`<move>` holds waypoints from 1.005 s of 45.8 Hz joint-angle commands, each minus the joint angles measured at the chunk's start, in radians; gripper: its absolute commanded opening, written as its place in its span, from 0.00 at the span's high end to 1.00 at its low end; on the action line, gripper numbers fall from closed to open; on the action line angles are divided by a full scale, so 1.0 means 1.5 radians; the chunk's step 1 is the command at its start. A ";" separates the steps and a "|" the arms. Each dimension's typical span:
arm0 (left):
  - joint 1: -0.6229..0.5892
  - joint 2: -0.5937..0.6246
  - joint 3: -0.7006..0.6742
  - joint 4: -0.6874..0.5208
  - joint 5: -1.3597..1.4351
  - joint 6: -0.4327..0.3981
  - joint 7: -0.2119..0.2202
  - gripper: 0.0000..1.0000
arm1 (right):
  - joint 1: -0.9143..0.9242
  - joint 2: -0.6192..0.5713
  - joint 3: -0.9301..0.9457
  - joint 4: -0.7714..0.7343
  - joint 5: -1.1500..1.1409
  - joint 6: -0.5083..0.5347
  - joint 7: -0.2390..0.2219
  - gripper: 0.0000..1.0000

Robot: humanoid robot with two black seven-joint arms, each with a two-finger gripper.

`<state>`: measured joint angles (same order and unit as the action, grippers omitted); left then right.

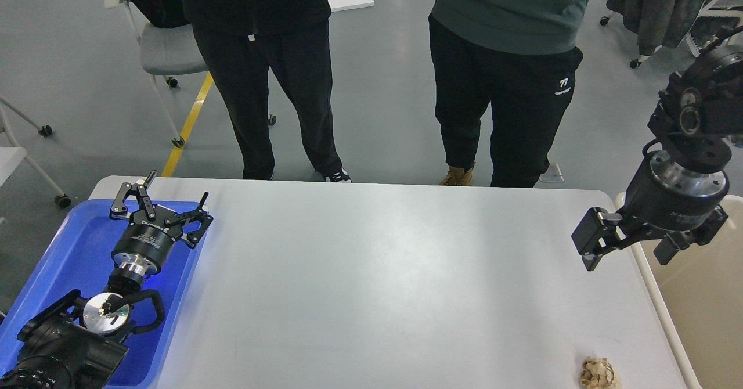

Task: Tidy desktop
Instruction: 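Move the right gripper down toward the crumpled tan paper scrap, then lower the right gripper onto the paper scrap and close it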

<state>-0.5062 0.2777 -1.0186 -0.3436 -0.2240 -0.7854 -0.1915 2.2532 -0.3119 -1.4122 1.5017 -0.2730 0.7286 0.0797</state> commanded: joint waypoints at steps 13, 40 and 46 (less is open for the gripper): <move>0.000 0.000 0.000 0.000 -0.001 0.000 0.000 0.00 | -0.004 -0.029 0.001 -0.002 -0.009 0.000 0.000 0.00; 0.000 0.000 0.000 0.000 -0.002 0.000 -0.001 0.00 | -0.189 -0.181 0.089 -0.017 -0.099 -0.081 -0.002 0.00; 0.000 0.000 0.000 0.000 -0.001 0.000 -0.001 0.00 | -0.290 -0.223 0.164 -0.036 -0.144 -0.105 -0.002 0.00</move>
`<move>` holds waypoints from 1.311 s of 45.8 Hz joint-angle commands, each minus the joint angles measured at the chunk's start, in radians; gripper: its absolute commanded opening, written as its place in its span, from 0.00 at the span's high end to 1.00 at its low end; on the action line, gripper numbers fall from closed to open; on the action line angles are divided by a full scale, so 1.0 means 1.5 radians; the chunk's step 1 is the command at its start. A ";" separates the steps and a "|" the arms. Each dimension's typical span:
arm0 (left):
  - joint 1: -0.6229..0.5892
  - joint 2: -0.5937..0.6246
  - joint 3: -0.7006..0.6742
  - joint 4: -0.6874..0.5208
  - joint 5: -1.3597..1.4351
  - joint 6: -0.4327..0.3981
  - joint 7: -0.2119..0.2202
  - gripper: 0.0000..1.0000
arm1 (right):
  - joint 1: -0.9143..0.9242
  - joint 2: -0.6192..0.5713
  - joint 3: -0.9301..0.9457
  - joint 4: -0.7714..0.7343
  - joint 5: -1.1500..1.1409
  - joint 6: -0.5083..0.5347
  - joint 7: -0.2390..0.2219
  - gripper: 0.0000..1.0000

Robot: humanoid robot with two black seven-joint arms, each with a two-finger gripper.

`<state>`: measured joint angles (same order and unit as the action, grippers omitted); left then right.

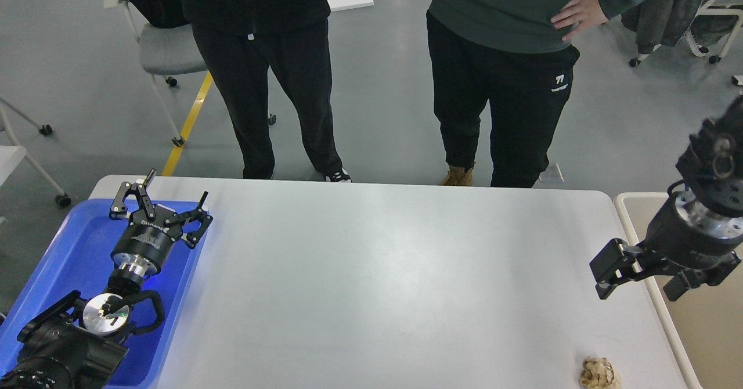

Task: Tidy desktop
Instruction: 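Lower the right gripper onto the paper scrap and close it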

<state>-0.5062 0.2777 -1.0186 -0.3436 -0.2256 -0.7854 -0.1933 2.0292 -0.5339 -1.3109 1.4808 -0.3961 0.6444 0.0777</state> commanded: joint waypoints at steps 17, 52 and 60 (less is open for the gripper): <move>0.000 0.000 0.000 0.000 0.000 0.000 0.000 0.00 | -0.367 -0.137 0.198 -0.085 -0.178 -0.119 -0.001 0.00; 0.000 0.000 0.000 0.000 0.000 0.000 0.000 0.00 | -0.499 -0.114 0.286 -0.148 -0.180 -0.226 -0.001 0.00; 0.000 0.000 0.000 0.000 0.000 0.000 0.000 0.00 | -0.515 -0.095 0.296 -0.151 -0.177 -0.232 -0.001 0.00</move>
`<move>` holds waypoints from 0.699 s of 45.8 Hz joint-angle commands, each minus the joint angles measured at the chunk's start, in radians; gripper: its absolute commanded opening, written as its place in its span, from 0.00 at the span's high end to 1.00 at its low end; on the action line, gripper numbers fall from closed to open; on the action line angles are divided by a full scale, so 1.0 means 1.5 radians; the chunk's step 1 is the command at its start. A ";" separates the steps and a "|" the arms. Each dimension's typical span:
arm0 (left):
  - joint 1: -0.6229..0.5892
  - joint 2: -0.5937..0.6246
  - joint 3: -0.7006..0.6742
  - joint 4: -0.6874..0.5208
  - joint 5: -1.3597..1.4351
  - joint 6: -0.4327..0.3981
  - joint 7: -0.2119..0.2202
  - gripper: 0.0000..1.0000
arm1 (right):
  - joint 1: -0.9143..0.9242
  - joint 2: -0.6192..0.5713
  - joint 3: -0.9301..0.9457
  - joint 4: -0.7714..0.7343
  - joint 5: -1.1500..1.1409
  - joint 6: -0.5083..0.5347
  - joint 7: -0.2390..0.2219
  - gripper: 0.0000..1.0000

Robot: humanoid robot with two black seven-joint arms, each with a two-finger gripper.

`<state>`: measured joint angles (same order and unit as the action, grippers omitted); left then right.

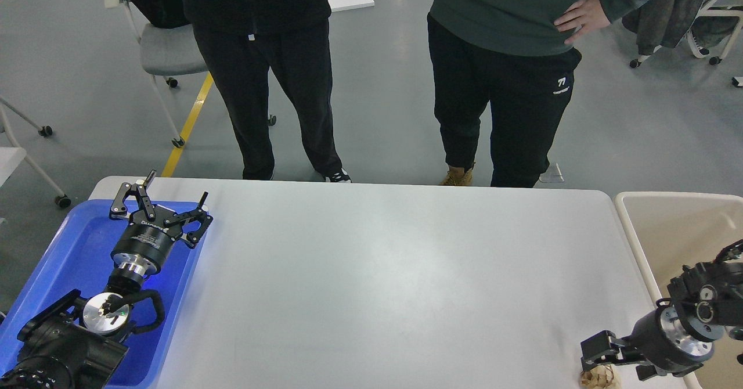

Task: Tidy desktop
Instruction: 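Lower the right gripper onto the paper scrap and close it, then lift the paper scrap with the right gripper toward the beige bin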

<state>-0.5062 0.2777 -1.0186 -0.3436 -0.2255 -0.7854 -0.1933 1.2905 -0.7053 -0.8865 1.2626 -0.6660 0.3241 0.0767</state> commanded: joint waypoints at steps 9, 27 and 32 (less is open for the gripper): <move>0.000 0.000 0.000 0.000 0.000 0.000 0.000 0.00 | -0.038 0.027 0.014 -0.020 0.003 -0.023 0.001 0.00; 0.000 0.000 0.000 0.000 0.000 0.000 0.000 0.00 | -0.063 0.029 0.013 -0.023 0.003 -0.031 0.004 0.02; 0.000 0.000 0.000 0.000 0.000 0.000 0.000 0.00 | -0.068 0.043 0.013 -0.026 0.003 -0.051 0.005 0.03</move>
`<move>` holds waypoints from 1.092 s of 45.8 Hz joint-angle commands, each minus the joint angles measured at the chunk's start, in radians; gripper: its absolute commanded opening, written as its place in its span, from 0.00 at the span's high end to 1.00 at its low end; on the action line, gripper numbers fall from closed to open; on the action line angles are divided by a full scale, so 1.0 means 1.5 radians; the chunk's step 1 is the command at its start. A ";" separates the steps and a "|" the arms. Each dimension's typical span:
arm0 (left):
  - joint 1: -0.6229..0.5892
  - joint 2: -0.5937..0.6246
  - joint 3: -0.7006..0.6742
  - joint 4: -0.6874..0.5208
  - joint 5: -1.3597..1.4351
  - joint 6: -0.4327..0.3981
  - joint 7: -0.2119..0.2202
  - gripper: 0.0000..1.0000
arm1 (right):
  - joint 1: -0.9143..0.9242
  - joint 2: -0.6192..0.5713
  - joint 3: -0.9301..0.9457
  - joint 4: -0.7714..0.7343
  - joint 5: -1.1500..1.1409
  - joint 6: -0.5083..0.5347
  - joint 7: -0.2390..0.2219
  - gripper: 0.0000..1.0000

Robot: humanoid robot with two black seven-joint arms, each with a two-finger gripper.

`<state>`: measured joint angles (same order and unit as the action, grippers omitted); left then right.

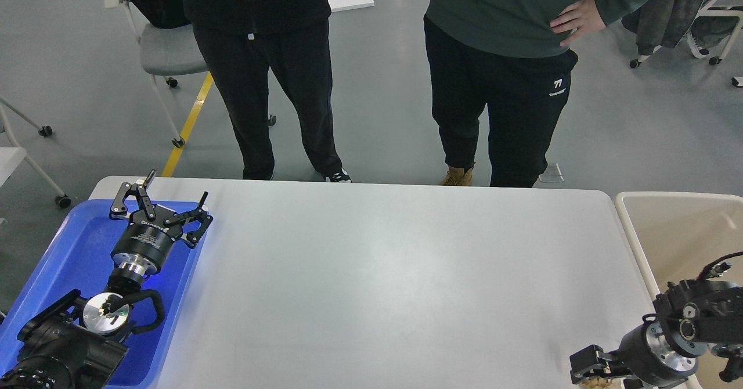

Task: Tidy desktop
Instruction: 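Lift the paper scrap with the right gripper toward the beige bin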

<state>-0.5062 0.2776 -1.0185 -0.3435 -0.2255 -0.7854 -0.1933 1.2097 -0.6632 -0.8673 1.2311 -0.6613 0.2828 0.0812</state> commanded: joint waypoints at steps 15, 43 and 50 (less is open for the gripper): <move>0.000 0.000 0.000 0.000 0.000 0.000 0.000 0.00 | -0.030 0.034 0.000 -0.026 0.000 -0.049 0.003 0.33; 0.000 0.000 0.000 0.000 0.000 0.000 0.000 0.00 | -0.040 0.028 -0.004 -0.036 0.001 -0.071 0.005 1.00; 0.000 0.000 0.001 0.000 0.001 0.000 0.001 0.00 | -0.030 0.006 -0.004 -0.027 0.002 -0.064 0.005 1.00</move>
<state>-0.5062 0.2776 -1.0187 -0.3437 -0.2253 -0.7854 -0.1933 1.1493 -0.6229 -0.8730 1.1778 -0.6629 0.1794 0.0887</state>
